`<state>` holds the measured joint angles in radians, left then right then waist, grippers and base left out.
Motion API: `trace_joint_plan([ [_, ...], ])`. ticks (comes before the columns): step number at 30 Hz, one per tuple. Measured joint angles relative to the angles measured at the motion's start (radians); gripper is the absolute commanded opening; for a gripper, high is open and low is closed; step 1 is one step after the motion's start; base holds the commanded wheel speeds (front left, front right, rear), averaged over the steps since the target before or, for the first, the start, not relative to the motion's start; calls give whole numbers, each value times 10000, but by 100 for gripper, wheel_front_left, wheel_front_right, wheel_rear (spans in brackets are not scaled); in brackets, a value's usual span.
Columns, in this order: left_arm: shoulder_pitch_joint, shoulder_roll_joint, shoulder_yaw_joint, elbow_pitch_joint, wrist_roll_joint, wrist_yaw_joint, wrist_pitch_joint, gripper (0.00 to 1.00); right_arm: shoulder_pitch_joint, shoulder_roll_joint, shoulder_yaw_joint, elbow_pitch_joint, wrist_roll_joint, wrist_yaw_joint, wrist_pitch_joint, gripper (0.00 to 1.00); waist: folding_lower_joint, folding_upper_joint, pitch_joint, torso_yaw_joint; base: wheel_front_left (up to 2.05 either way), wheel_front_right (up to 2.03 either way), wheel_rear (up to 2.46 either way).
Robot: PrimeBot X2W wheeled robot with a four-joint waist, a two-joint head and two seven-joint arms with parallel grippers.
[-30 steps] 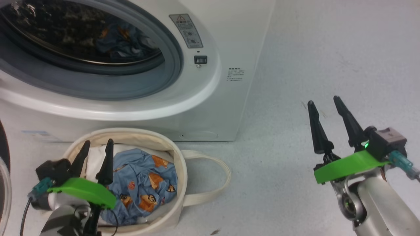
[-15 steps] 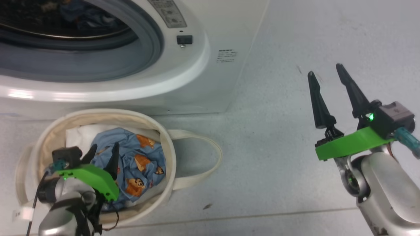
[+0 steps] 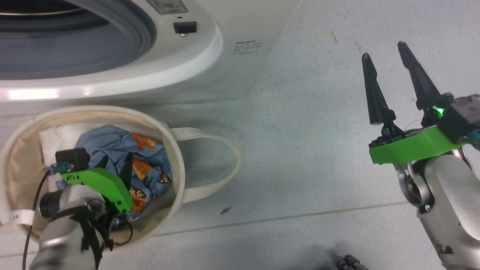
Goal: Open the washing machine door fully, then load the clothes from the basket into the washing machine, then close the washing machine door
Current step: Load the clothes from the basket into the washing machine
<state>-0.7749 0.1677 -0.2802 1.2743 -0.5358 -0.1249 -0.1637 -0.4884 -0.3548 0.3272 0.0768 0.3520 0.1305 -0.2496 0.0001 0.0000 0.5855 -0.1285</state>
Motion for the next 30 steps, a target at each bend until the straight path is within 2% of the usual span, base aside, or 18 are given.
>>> trace_joint_plan([
  [5,-403,19,-253,84,2,0,161,100,-207,-19,-54,-320,-104,0,0,100,1,0,501,-140,0,0,0],
  [12,-530,182,-683,171,209,2,928,100,-221,-50,-219,-612,-305,0,0,100,-1,0,1035,-349,0,0,0],
  [19,-949,267,-767,199,238,234,1338,100,-221,-50,-345,-748,-437,0,0,100,0,0,1499,-468,0,0,0],
  [30,-1119,290,-1011,203,238,251,2324,100,-215,-81,-497,-1016,-529,0,0,100,0,0,1897,-561,0,0,0],
])
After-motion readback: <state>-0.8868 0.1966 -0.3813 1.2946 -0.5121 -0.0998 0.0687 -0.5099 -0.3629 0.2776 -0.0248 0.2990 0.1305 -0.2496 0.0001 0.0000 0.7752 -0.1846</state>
